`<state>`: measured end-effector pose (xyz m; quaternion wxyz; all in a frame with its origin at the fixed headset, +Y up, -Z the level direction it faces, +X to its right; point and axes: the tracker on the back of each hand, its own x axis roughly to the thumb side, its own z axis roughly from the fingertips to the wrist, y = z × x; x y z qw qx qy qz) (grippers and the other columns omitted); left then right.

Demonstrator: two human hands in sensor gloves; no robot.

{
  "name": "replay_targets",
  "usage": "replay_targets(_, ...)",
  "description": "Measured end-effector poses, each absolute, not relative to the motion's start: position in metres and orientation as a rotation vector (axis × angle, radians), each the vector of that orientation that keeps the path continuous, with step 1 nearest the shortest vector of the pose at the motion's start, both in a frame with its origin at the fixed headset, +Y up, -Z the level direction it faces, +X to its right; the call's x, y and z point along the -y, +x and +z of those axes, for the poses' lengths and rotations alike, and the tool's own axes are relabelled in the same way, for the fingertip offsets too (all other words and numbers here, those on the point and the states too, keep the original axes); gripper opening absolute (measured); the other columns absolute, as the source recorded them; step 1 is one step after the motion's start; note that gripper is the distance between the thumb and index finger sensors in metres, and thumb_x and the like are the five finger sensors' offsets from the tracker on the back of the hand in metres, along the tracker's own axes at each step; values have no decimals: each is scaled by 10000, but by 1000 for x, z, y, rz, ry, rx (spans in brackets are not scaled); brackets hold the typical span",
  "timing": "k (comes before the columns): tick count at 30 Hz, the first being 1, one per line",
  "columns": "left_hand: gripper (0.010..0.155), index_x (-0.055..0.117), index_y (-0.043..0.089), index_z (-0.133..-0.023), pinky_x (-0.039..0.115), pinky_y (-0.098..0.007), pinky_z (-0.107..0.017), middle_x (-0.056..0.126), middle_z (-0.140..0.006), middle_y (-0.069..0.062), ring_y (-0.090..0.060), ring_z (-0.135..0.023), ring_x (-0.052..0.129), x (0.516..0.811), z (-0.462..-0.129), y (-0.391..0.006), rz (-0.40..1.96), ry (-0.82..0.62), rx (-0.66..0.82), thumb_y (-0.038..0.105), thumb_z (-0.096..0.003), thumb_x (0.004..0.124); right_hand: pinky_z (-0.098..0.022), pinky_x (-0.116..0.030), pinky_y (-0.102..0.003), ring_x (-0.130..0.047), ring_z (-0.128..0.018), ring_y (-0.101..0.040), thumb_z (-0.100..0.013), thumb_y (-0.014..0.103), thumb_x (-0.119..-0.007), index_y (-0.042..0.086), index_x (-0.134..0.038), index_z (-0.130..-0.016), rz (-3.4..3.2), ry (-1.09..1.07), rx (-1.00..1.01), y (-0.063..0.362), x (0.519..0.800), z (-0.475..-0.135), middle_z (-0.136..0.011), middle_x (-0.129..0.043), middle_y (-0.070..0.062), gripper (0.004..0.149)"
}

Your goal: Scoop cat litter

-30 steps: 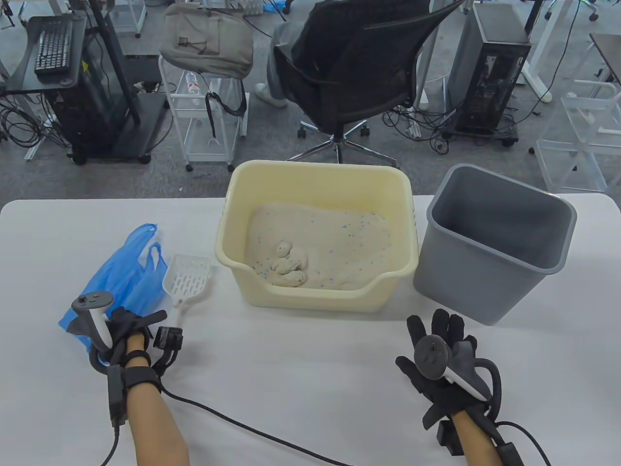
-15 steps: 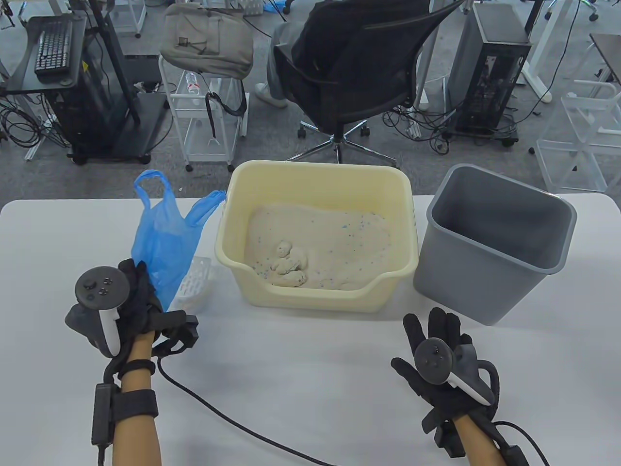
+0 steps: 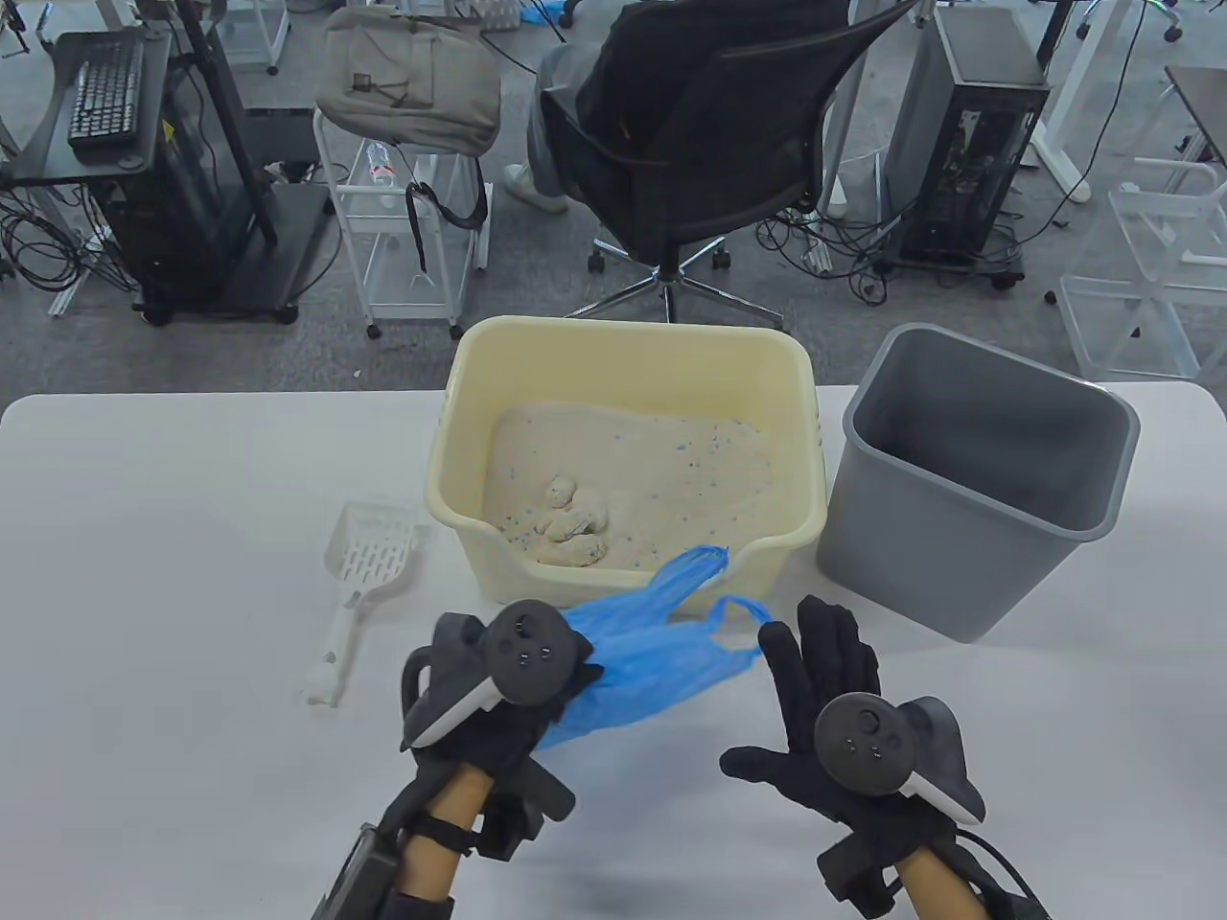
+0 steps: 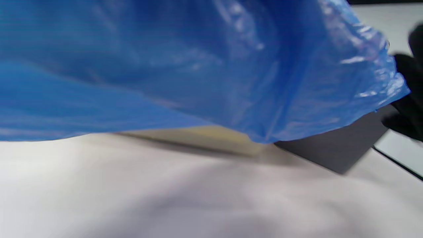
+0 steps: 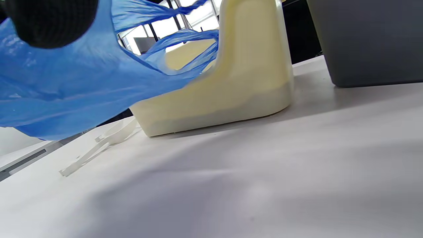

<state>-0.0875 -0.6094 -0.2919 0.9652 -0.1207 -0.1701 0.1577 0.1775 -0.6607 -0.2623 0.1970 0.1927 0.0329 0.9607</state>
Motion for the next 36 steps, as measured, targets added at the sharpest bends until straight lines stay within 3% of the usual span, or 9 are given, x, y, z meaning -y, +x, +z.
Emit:
replay_targets(5, 445, 864, 232, -815, 807, -430, -313, 892, -403, -11, -212, -226, 899, 622, -290, -45, 232, -301, 482, 454, -515, 622, -804, -181, -620, 48, -1070, -372, -384, 656, -770, 506, 105, -966, 2637, 528, -239, 178, 672, -269, -1175, 51, 22, 1061)
replay_targets(9, 444, 829, 208, -847, 801, -470, -412, 899, -480, -26, -254, -340, 937, 623, -293, -38, 237, -186, 438, 445, -532, 624, -802, -522, -554, -739, -1000, -229, -503, 528, -699, 437, -710, -891, 2493, 371, -281, 189, 683, -278, -901, -849, 126, 399)
replay_targets(12, 658, 457, 239, -1140, 505, -638, -768, 616, -1111, -128, -427, -1035, 668, 620, -286, -41, 307, 46, 392, 481, -552, 625, -739, -634, -504, -876, -809, -229, -536, 516, -651, 332, -738, -873, 2428, 193, -269, 201, 688, -285, -698, -905, 99, 393)
replay_targets(14, 740, 322, 239, -1170, 349, -676, -792, 313, -1208, -169, -480, -1134, 360, 612, -275, -43, 346, 236, 388, 514, -552, 623, -711, -672, -485, -910, -745, -203, -556, 521, -611, 302, -738, -859, 2370, 33, -205, 213, 689, -288, -632, -901, 118, 395)
replay_targets(16, 749, 326, 224, -1161, 359, -667, -794, 254, -1203, -174, -478, -1123, 340, 607, -262, -40, 343, 364, 377, 531, -550, 632, -706, -674, -482, -911, -726, -197, -566, 523, -598, 285, -740, -847, 2258, -85, -200, 222, 691, -288, -608, -893, 117, 395)
replay_targets(20, 676, 751, 182, -993, 821, -471, -533, 887, -892, -92, -315, -656, 988, 612, -254, -19, 232, 259, 424, 637, -511, 617, -728, -657, -467, -896, -742, -174, -587, 567, -575, 306, -746, -826, 1884, -140, -315, 233, 699, -289, -600, -887, 124, 393)
replay_targets(26, 1085, 52, 75, -1150, 449, -709, -762, 276, -1218, -243, -502, -1135, 439, 662, -279, 7, 576, -360, 588, 642, -472, 681, -786, -565, -487, -865, -751, -160, -560, 619, -587, 333, -766, -776, 1635, 181, -573, 214, 701, -290, -566, -867, 112, 401)
replay_targets(31, 542, 545, 96, -1097, 632, -596, -727, 776, -1024, -134, -371, -917, 865, 668, -281, 2, 777, -299, 492, 241, -598, 700, -730, -649, -470, -923, -597, -153, -503, 664, -611, 334, -817, -667, 1985, 187, -391, 207, 692, -288, -433, -868, 106, 422)
replay_targets(36, 443, 701, 109, -986, 751, -528, -607, 930, -668, -65, -259, -522, 979, 671, -285, -21, 756, -192, 354, 287, -584, 648, -686, -654, -510, -928, -533, -219, -493, 658, -614, 255, -853, -698, 2162, 30, -245, 219, 694, -289, -399, -883, 49, 511)
